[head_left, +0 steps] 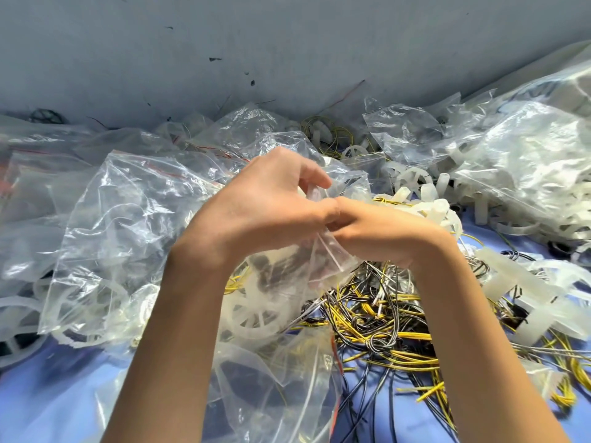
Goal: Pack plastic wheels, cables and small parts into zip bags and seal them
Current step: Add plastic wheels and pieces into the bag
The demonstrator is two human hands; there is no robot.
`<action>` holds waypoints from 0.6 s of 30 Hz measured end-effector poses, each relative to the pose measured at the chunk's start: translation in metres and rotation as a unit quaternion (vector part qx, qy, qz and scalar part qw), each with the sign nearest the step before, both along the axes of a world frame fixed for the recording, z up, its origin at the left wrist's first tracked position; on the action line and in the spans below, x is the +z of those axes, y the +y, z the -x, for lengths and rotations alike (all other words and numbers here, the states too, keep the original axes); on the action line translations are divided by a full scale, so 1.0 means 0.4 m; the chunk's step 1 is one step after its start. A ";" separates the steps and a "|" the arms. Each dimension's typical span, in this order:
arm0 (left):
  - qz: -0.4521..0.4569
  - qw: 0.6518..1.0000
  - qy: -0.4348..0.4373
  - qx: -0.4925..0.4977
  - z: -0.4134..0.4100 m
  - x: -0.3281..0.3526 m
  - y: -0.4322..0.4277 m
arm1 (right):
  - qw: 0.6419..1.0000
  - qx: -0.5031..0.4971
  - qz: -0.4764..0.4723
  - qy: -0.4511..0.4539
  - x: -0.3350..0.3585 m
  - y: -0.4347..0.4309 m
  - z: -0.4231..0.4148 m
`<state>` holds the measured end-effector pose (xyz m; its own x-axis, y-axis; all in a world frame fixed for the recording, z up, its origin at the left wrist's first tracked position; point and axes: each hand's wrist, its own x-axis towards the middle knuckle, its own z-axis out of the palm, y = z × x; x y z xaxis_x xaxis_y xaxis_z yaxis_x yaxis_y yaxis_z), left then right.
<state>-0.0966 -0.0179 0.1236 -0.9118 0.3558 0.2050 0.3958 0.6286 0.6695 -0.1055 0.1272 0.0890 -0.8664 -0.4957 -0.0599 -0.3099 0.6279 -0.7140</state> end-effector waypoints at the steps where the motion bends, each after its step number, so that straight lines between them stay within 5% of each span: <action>1: -0.004 1.000 -0.004 0.003 0.001 0.000 -0.003 | 1.000 0.008 -0.024 0.000 -0.005 -0.003 0.004; 4: -0.005 1.000 -0.012 0.004 0.002 -0.002 -0.006 | 0.991 0.014 -0.134 0.002 -0.017 -0.014 0.013; 13: -0.051 0.997 -0.001 0.057 0.017 -0.007 -0.013 | 0.992 -0.032 0.006 0.118 0.021 0.013 0.000; 18: -0.083 0.992 0.037 0.090 0.014 -0.004 -0.009 | 0.992 0.014 -0.037 0.124 0.009 -0.029 0.005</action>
